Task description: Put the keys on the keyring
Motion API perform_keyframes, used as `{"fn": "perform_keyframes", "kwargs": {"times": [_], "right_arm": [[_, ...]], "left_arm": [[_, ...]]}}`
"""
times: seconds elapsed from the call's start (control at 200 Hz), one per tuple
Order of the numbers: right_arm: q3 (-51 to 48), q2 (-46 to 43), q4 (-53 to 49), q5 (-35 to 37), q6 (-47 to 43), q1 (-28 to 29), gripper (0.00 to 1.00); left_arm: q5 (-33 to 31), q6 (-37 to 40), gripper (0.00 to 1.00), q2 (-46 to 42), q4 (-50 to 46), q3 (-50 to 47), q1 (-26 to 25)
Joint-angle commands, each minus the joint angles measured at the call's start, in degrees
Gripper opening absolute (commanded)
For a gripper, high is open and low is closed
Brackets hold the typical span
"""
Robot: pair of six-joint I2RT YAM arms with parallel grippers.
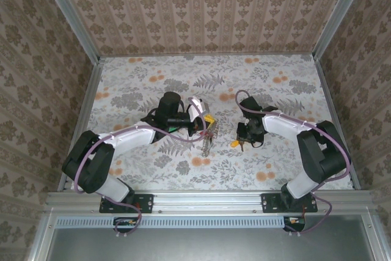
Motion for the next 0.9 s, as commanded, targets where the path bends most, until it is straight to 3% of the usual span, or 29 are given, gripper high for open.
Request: {"fn": "perform_keyframes", "kwargs": {"times": [0.0, 0.16, 0.6, 0.895], "right_arm": [[1.26, 0.08, 1.73, -0.97, 0.25, 0.42, 0.19], [2.28, 0.41, 0.81, -0.64, -0.56, 0.64, 0.13], [3.77, 2.46, -1.23, 0.18, -1.01, 1.52, 0.19], [4.06, 2.86, -2.52, 1.36, -1.53, 1.74, 0.17]], "left_arm": [[1.10, 1.15, 0.00, -0.46, 0.34, 0.74, -0.46], [1.05, 1.06, 0.00, -0.15, 0.38, 0.77, -0.46], [0.96, 0.95, 0.00, -0.47, 0.36, 0.59, -0.45], [0.78, 1.11, 0.00, -0.05, 0.53, 0.90, -0.42]]}}
